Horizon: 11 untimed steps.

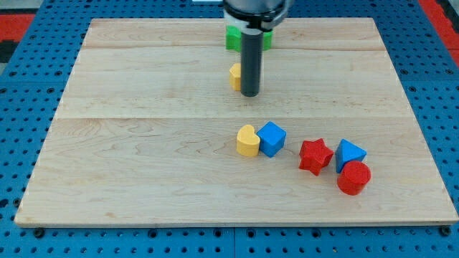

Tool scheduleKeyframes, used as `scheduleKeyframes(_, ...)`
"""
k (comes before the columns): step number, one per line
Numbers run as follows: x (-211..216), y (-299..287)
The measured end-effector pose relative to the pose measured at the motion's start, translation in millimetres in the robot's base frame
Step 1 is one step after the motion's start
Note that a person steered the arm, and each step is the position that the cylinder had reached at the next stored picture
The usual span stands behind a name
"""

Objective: Place the yellow hexagon left to the green star

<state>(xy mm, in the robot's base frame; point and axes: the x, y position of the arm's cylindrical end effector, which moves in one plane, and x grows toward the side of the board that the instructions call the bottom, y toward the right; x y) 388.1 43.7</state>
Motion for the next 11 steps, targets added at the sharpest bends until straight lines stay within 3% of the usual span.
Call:
scheduleKeyframes(1,-33.8,3.7)
scheduleKeyframes(2,-50.3,-28.8)
scheduleKeyframes(3,-29.5,-6.1)
scheduleKeyframes(4,-17.0,-25.2)
scheduleKeyframes(6,-52.5,-98.2)
scheduleKeyframes(9,-109.8,-101.6)
scheduleKeyframes(11,-100.3,-99.4)
